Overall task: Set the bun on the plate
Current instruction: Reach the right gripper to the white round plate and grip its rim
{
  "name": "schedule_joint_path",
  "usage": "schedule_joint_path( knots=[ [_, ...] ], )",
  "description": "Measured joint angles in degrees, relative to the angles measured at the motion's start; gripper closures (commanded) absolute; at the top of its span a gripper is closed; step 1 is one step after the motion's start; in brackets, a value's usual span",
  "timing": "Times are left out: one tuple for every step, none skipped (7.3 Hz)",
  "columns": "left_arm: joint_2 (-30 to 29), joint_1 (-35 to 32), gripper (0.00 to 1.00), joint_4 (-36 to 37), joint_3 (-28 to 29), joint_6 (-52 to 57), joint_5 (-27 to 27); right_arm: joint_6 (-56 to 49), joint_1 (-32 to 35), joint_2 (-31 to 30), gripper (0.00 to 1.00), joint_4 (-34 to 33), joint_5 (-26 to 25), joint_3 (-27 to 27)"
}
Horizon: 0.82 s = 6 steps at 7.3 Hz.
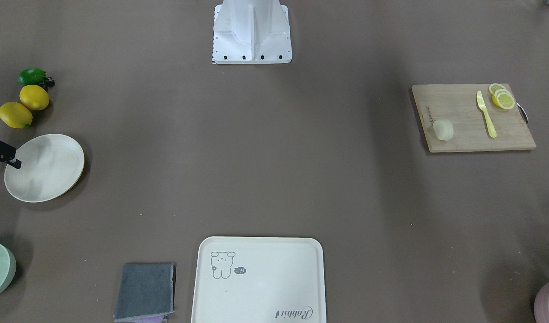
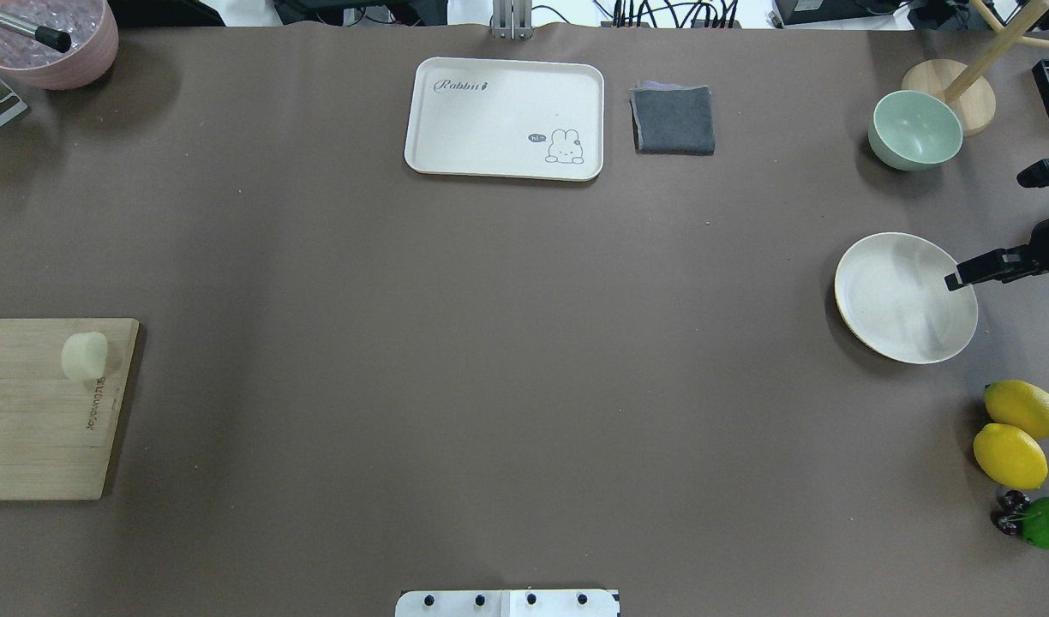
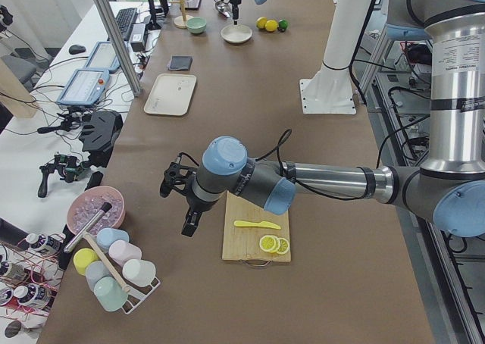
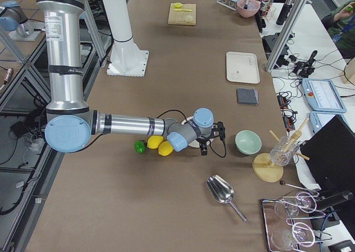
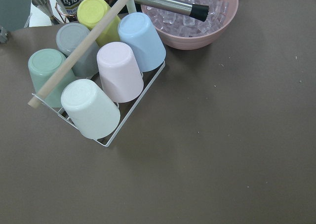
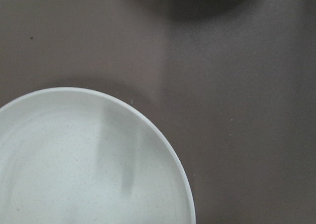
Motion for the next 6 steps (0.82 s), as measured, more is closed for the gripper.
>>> schedule_joint_path(
  knots=[
    [-0.1, 0.0, 0.02, 0.0, 0.0, 0.0, 0.0, -0.1, -0.9, -0.6, 0.11, 0.8, -0.4, 0.0],
    [-0.3, 0.0, 0.02, 0.1, 0.0, 0.0, 0.0, -0.2, -1.7, -1.0, 0.50, 1.2, -1.2, -0.1],
    [-0.3, 0.0, 0.02, 0.1, 0.0, 0.0, 0.0, -0.3, -2.2, -1.5, 0.85, 1.3, -1.8, -0.2],
    [-0.4, 0.0, 0.02, 0.1, -0.1, 0.0, 0.0, -0.4, -2.4, -1.9, 1.00, 1.4, -2.0, -0.2],
    [-0.4, 0.0, 0.02, 0.1, -0.2, 0.0, -0.1, -0.4, -2.4, -2.0, 1.00, 1.4, -2.1, -0.1],
    [-0.5, 0.0, 0.02, 0.1, -0.2, 0.0, -0.1, -0.3, -2.4, -2.1, 1.00, 1.4, -2.2, 0.0]
  ],
)
